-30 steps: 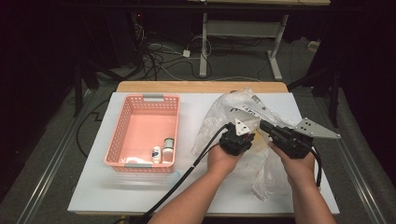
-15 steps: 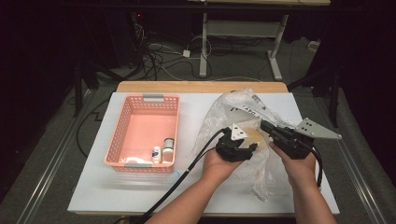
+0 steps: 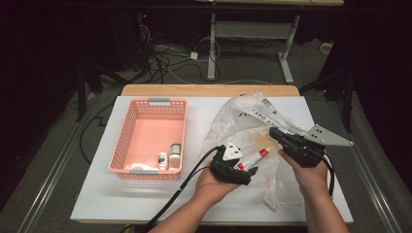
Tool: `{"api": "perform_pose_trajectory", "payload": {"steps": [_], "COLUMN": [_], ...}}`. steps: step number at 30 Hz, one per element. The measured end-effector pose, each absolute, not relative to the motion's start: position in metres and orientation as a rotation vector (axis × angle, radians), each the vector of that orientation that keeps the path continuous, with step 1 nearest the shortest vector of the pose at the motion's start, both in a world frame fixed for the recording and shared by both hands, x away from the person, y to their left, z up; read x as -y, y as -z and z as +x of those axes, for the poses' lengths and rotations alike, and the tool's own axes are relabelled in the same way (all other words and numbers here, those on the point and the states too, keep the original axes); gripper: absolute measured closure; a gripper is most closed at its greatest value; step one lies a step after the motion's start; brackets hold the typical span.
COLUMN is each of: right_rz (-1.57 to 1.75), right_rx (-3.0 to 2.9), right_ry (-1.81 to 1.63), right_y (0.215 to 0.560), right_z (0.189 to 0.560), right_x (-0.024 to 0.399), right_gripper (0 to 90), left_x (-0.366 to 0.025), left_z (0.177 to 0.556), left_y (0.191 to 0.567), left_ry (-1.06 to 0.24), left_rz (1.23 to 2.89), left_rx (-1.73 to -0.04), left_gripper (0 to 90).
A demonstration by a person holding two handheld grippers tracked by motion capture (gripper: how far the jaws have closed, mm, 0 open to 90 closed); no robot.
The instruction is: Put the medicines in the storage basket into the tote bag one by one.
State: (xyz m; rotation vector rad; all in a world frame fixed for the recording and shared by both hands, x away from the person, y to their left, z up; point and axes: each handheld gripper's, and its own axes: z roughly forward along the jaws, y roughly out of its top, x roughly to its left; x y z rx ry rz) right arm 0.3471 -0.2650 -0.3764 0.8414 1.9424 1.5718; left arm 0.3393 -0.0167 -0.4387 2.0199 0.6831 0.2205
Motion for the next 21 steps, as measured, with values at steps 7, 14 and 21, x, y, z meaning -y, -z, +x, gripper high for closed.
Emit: {"api": "perform_pose_trajectory", "payload": {"steps": [7,14,21], "right_rz": [0.850,0.850,0.846], "right_rx": [-1.943,-1.951,-1.943], "right_ry": [-1.566,-1.557,-1.555], "right_y": [0.377,0.380,0.378], "right_z": [0.345,0.345,0.344], "right_x": [0.265,0.265,0.267], "right_gripper": [90.0,90.0,90.0], "left_x": [0.002,-0.011,-0.027], "left_z": [0.331,0.321,0.312], "left_y": [0.445,0.447,0.444], "left_ry": [-0.208,-0.206,-0.197], "left_rz": [2.035,2.035,2.024], "left_rx": [-0.692,-0.680,-0.675], "left_gripper": [3.6,0.0,0.0]}}
